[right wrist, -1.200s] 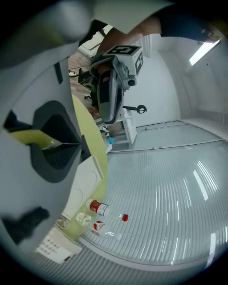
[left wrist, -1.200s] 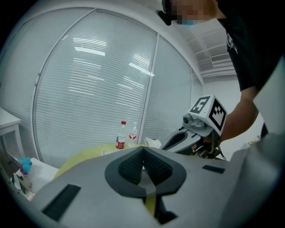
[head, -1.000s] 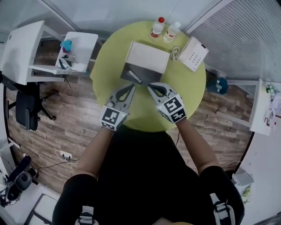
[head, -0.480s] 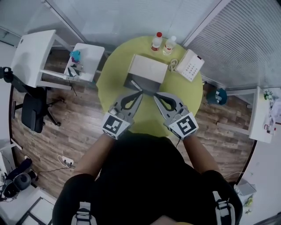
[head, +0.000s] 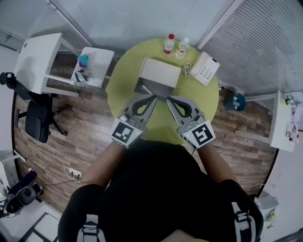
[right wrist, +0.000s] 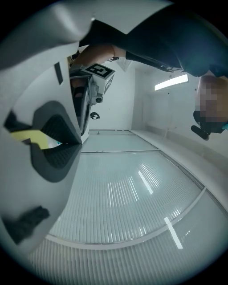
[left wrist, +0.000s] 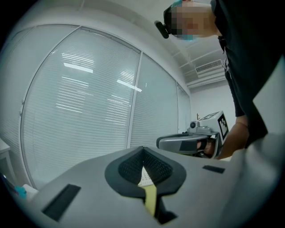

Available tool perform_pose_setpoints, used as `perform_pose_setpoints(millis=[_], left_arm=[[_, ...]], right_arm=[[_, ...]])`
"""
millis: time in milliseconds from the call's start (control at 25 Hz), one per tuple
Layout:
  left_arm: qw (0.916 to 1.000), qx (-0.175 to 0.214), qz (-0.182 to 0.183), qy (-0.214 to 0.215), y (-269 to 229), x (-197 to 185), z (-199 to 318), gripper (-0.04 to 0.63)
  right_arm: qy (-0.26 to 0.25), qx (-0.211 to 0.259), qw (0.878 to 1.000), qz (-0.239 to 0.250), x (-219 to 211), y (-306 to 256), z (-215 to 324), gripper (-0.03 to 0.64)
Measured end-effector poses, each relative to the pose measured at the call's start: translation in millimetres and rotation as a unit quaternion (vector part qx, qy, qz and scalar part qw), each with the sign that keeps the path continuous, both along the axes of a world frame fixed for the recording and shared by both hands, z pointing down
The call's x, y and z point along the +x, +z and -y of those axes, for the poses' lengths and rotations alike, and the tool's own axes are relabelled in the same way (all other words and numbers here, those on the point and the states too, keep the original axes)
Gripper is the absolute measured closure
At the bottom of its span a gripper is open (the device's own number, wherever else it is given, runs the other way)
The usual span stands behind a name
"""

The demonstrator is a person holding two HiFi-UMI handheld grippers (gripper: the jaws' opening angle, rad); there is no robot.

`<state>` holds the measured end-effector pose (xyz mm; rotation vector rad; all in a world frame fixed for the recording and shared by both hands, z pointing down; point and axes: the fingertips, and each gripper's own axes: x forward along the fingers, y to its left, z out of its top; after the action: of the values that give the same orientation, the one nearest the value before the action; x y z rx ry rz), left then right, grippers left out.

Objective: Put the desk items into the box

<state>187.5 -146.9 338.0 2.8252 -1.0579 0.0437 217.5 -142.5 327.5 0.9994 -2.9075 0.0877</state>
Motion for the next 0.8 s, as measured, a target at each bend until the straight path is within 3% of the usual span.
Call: perform_pose_setpoints(millis=[240, 560, 800], left_arm=[[0.9999, -0.006, 0.006, 0.006, 4, 6, 1, 0.589], [0.9999, -0.008, 0.009, 0.007, 5, 9, 4, 0.589], [1.0000, -0.002, 0.006, 0.006, 2, 11, 5, 0.589]], right_arm=[[0.000, -0.010, 1.000, -0.026, 7, 17, 2, 0.600], [-0.001, -0.016, 1.000, -0.024, 3, 19, 4, 0.600], [-0.005, -0.027, 0.998, -0.060, 6, 26, 2, 0.600]])
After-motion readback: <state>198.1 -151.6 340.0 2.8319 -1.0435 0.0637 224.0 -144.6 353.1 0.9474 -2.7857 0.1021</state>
